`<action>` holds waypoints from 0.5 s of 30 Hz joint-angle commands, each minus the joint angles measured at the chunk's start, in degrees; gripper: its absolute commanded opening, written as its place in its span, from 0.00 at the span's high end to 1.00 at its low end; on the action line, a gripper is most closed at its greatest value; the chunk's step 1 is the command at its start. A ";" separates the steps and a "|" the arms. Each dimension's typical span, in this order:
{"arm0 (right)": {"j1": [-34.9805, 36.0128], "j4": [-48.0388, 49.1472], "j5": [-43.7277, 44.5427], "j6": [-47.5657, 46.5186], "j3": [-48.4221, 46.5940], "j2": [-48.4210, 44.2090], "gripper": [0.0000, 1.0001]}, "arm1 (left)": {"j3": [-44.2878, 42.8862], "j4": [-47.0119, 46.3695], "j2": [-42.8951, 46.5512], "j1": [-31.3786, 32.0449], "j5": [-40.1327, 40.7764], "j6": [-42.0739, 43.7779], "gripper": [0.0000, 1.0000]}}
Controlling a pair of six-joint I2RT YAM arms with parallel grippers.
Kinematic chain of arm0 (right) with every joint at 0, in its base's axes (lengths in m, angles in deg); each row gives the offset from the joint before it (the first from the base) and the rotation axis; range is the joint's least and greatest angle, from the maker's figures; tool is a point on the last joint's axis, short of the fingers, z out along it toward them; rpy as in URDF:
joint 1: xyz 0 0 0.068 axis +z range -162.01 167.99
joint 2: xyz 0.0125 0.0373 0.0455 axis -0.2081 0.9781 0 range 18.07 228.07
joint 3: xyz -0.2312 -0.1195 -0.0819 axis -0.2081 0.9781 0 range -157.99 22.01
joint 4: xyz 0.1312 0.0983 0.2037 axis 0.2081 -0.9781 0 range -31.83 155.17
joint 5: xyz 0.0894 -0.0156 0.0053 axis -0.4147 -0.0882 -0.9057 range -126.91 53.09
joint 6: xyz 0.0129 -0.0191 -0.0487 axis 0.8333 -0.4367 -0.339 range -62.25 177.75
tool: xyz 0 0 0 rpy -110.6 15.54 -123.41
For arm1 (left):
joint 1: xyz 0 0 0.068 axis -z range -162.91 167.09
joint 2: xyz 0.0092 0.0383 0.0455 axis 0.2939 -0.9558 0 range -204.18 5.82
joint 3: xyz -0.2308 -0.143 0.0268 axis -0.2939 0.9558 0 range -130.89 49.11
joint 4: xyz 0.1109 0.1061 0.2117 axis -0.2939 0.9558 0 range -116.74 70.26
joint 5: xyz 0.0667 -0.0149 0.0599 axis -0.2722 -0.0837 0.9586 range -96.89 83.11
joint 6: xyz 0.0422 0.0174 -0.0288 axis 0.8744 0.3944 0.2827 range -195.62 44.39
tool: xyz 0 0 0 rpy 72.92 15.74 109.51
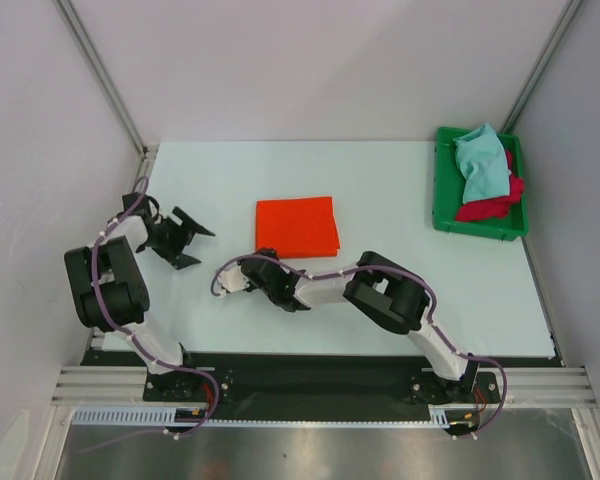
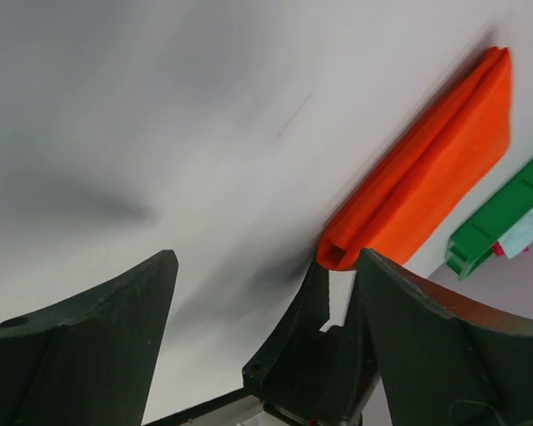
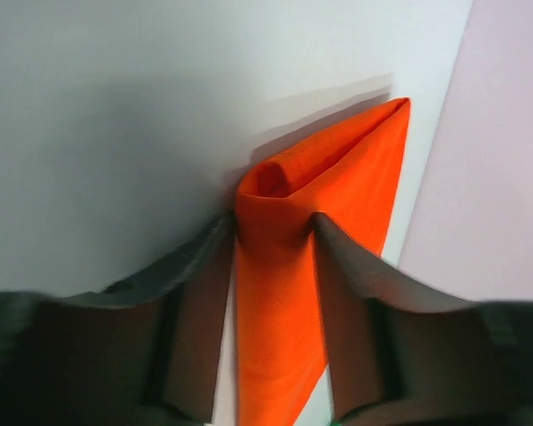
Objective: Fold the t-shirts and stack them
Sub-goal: Neatly place the folded tshirt to the corner
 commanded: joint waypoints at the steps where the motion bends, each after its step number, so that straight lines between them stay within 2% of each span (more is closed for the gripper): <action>1: -0.62 -5.06 -1.72 1.92 -0.68 1.07 0.58 | 0.01 -7.25 1.30 -0.57 -6.26 0.71 0.10; 3: -0.70 -6.11 -2.16 2.54 -0.85 0.19 0.63 | 2.21 -10.53 1.57 -0.39 -10.92 0.10 0.08; 6: -0.79 -8.14 -3.13 3.94 -0.85 -1.39 0.79 | 4.50 -15.89 1.40 0.31 -14.88 -1.74 0.07; 7: -0.88 -8.84 -3.39 4.56 -0.68 -1.74 0.91 | 4.85 -17.90 1.40 0.57 -15.50 -2.10 0.07; 8: -0.97 -9.19 -3.39 4.74 -0.68 -2.27 0.95 | 5.38 -18.79 1.23 1.36 -16.20 -2.36 0.07; 10: -1.32 -9.11 -3.22 4.74 -0.24 -3.67 1.00 | 5.73 -20.81 1.05 2.42 -17.26 -3.24 0.06; 15: -2.37 -9.11 -5.24 5.79 2.31 -8.07 1.00 | 6.61 -26.61 1.31 8.21 -19.02 -5.69 0.03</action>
